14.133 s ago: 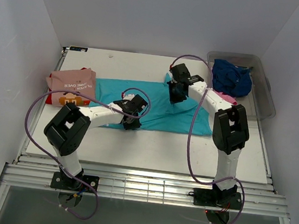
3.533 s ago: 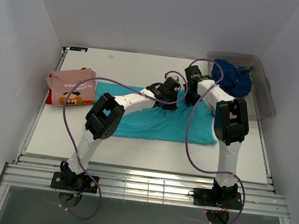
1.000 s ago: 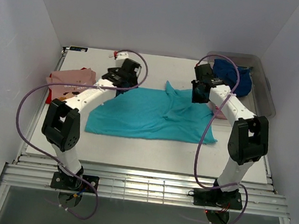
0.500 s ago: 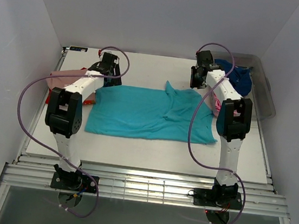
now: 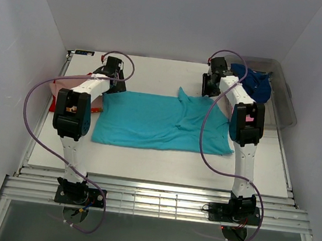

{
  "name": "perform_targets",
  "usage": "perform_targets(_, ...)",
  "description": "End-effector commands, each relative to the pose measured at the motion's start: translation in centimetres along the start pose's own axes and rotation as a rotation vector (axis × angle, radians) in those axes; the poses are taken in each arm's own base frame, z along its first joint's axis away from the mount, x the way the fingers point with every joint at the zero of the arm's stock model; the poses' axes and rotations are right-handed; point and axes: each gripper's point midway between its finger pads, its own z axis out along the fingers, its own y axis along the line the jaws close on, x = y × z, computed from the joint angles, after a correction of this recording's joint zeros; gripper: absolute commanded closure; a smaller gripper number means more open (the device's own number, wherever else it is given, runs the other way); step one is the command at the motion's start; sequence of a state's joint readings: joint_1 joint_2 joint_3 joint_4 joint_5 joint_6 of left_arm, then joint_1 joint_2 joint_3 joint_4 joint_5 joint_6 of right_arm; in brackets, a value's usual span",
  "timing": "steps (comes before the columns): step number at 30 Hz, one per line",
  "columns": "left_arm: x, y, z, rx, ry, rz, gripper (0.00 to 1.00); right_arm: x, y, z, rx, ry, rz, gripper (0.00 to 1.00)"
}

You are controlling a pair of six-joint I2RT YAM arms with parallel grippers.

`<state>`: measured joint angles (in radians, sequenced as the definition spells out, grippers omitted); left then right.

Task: Fold and stack the t-shirts
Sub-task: Grap the side of the flattened tshirt furthest away from the robot with both arms

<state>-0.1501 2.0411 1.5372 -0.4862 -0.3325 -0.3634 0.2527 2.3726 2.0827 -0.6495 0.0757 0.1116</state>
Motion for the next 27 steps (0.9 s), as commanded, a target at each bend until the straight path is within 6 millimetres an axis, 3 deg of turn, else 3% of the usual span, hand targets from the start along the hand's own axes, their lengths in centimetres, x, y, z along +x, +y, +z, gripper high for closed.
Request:
perform_targets(1, -2.3, 0.3, -0.3, -0.005, -0.050, -0.024, 0.09, -1.1, 0.1, 0.0, -0.041, -0.029, 0.008, 0.58)
perform_targets(13, -1.5, 0.7, 1.0, -0.012, -0.014, -0.039, 0.09, 2.7, 0.7, 2.5, -0.087, 0.079, 0.002, 0.57)
perform_targets(20, -1.1, 1.3, 1.5, -0.021, 0.001, -0.052, 0.09, 3.8, 0.6, 3.6, -0.084, 0.108, 0.002, 0.59)
perform_targets(23, -1.0, 1.4, 1.7, -0.019, 0.006, -0.062, 0.09, 3.7, 0.7, 4.1, -0.084, 0.100, 0.000, 0.69)
perform_targets(25, -1.0, 1.5, 1.7, -0.020, 0.006, -0.065, 0.09, 3.5, 0.4, 4.2, -0.067, 0.088, 0.004, 0.92)
perform_targets(27, -1.1, 1.5, 1.7, -0.017, 0.005, -0.070, 0.10, 2.2, 0.1, 4.0, -0.047, 0.039, 0.011, 0.92)
